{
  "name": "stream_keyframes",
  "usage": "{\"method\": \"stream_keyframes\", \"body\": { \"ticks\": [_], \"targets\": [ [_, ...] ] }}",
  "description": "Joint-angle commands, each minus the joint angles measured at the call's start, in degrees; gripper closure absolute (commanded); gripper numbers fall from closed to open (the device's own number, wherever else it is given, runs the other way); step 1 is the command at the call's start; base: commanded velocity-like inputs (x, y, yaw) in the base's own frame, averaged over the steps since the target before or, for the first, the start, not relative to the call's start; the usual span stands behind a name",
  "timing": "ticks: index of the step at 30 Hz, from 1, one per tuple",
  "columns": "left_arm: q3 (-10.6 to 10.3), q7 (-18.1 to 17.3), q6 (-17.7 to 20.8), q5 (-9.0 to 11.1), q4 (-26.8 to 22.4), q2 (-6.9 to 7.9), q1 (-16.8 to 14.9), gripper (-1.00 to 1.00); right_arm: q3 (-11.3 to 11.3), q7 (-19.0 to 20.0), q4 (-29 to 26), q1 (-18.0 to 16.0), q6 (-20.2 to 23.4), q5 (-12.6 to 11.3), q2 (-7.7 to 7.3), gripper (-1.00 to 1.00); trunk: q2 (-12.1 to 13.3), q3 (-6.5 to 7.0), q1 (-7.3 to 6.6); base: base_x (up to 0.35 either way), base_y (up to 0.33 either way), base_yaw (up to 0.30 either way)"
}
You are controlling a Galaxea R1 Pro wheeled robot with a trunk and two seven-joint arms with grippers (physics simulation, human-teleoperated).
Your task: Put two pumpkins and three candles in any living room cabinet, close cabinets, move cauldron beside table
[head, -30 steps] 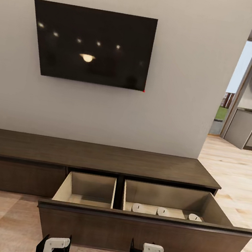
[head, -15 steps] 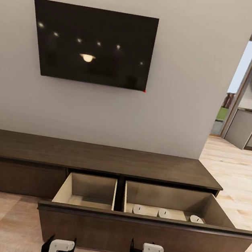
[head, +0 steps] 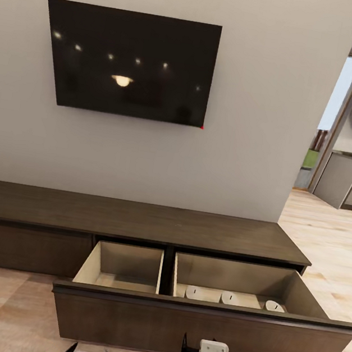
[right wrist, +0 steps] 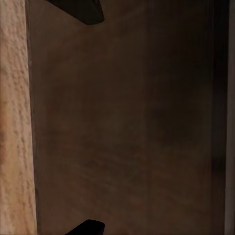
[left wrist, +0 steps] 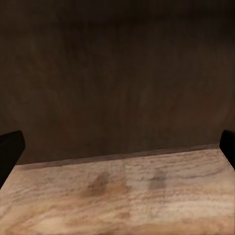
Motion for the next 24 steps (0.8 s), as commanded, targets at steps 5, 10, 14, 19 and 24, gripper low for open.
{"method": "stream_keyframes", "body": {
  "ticks": [5,10,14,19,24],
  "targets": [
    [-0.37,-0.04,-0.19,0.19,0.42,-0.25,-1.96,-1.0,0.51,-0.22,0.05,-0.04,-0.17,-0.48,0.0,-1.0,-0.02,-0.06,-0.01,0.0,0.0,0.0],
    [-0.2,-2.98,-0.12,0.4,0.81,-0.3,-3.82,-1.0,0.51,-0.22,0.1,-0.04,-0.18,-0.44,0.0,-1.0,-0.02,-0.06,-0.01,0.0,0.0,0.0],
    [-0.13,-3.68,-0.11,0.55,1.38,-0.33,-4.19,-1.0,0.51,-0.22,0.12,-0.04,-0.17,-0.42,0.01,-1.0,-0.02,-0.06,-0.01,0.0,0.0,0.0],
    [0.03,-3.87,-0.11,0.77,4.06,-0.42,-5.46,-1.0,0.51,-0.22,0.13,-0.04,-0.17,-0.42,0.03,-1.0,-0.02,-0.06,-0.01,0.0,0.0,0.0],
    [0.17,-3.91,-0.11,0.85,5.81,-0.41,-6.43,-1.0,0.51,-0.22,0.18,-0.04,-0.12,-0.53,0.06,-1.0,-0.02,-0.06,-0.01,0.0,0.0,0.0]
  ]
}}
